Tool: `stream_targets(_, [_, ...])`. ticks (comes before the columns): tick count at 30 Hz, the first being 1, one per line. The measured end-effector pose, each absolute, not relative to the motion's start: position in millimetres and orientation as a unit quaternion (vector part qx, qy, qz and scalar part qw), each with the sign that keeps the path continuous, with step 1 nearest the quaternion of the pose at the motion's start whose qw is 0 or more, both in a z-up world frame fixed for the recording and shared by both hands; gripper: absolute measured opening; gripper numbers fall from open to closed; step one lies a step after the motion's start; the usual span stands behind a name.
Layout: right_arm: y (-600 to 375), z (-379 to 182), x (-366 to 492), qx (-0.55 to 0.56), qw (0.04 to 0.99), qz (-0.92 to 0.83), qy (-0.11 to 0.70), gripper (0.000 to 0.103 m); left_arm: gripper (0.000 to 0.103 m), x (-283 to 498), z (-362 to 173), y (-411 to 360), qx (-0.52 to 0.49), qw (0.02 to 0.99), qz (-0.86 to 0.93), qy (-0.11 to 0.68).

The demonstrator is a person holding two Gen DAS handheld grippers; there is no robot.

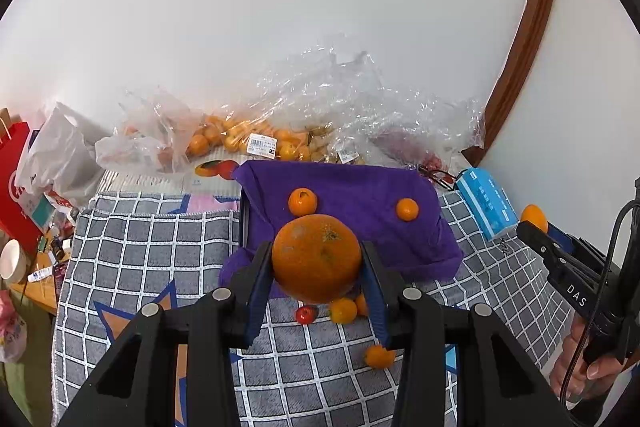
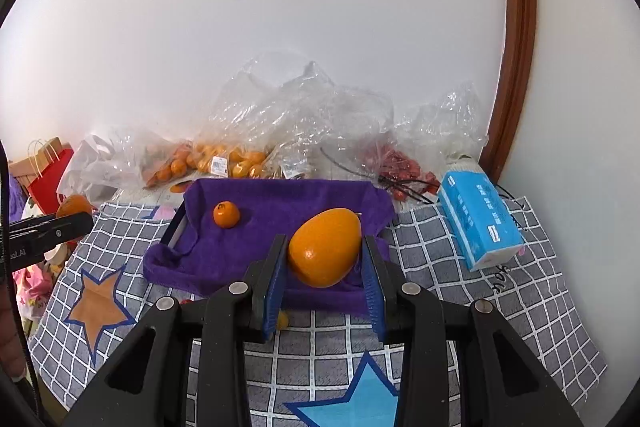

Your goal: Organize fruits

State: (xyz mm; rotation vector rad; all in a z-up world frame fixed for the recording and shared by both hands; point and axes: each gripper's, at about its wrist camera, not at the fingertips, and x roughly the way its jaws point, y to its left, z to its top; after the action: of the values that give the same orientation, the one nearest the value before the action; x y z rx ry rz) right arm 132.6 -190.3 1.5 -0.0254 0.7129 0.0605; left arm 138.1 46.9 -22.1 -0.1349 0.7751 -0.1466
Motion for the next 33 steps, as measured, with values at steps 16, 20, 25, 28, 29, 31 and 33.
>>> stream_targets(16, [-188.4, -9.6, 171.0, -0.016, 0.932, 0.039, 0.359, 0.036, 0.04, 174.1, -29.8, 52.7, -0.079, 0.917, -0.067, 0.384])
stream_targets(20, [-189.0, -13.9, 180.5, -0.016, 0.931, 0.039, 0.362, 0.036, 0.04, 184.0, -33.4, 50.5, -0.079, 0.916, -0.07, 0.387])
stream_targets(25, [-188.1, -19.1, 190.9, -0.018, 0.93, 0.04, 0.365, 0.036, 0.04, 193.4, -37.3, 48.6, -0.078, 0.915, -0.072, 0.389])
stream_targets(28, [-187.7, -23.4, 197.0, -0.017, 0.928, 0.041, 0.369, 0.036, 0.04, 198.8, -39.0, 47.4, -0.077, 0.915, -0.073, 0.39])
stream_targets(29, [-187.5, -25.0, 199.1, -0.017, 0.928, 0.041, 0.37, 0.036, 0.04, 200.9, -39.3, 46.9, -0.077, 0.915, -0.073, 0.39])
stream_targets(31, [-187.5, -28.1, 203.0, -0.016, 0.927, 0.041, 0.373, 0.036, 0.04, 205.7, -40.6, 46.6, -0.078, 0.914, -0.073, 0.392])
stream_targets(33, [-188.3, -31.4, 207.1, -0.015, 0.926, 0.041, 0.376, 0.036, 0.04, 211.7, -43.1, 45.6, -0.079, 0.912, -0.073, 0.395])
